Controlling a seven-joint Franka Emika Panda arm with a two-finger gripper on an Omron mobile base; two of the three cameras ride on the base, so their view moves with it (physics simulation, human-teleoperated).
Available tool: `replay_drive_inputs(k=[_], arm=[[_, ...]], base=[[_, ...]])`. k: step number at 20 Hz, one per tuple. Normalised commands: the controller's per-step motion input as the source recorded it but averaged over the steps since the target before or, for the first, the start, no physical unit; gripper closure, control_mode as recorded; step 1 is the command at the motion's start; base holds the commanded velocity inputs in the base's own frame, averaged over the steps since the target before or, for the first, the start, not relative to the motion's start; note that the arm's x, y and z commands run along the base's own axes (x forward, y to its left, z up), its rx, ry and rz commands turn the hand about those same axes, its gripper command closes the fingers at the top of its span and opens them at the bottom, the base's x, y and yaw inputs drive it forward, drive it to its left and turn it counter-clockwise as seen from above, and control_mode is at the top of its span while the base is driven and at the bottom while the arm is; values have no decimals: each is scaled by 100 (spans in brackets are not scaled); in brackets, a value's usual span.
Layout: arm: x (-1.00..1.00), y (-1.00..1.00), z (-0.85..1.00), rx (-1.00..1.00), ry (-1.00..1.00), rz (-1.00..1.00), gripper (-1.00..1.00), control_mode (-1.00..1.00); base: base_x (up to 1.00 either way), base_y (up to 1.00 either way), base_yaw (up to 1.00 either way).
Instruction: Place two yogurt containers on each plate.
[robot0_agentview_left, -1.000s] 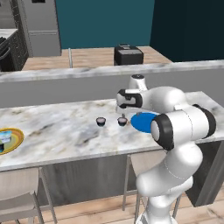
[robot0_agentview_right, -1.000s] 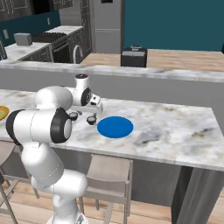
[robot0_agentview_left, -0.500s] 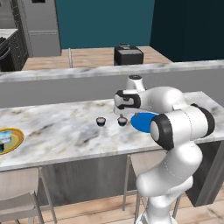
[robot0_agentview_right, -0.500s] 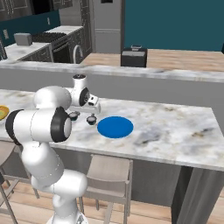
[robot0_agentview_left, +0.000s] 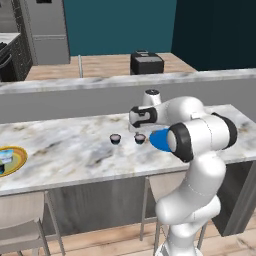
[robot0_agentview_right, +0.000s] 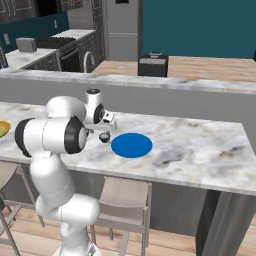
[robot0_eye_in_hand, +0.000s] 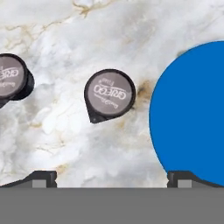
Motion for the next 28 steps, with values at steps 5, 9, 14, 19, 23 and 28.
replay_drive_inputs(k=[5, 9, 14, 19, 23, 28], arm=[[29, 0, -29, 0, 1, 0, -100, -100], [33, 0, -25, 0, 2, 0, -100, -100], [27, 0, -16, 0, 1, 0, -100, -100], [6, 0, -8, 0, 4, 0, -100, -100], [7, 6, -12, 0, 4, 0, -100, -100], [14, 10, -15, 0, 5, 0, -100, -100]], base=[[0, 0, 0], [0, 0, 0], [0, 0, 0], [0, 0, 0], [0, 0, 0], [0, 0, 0]])
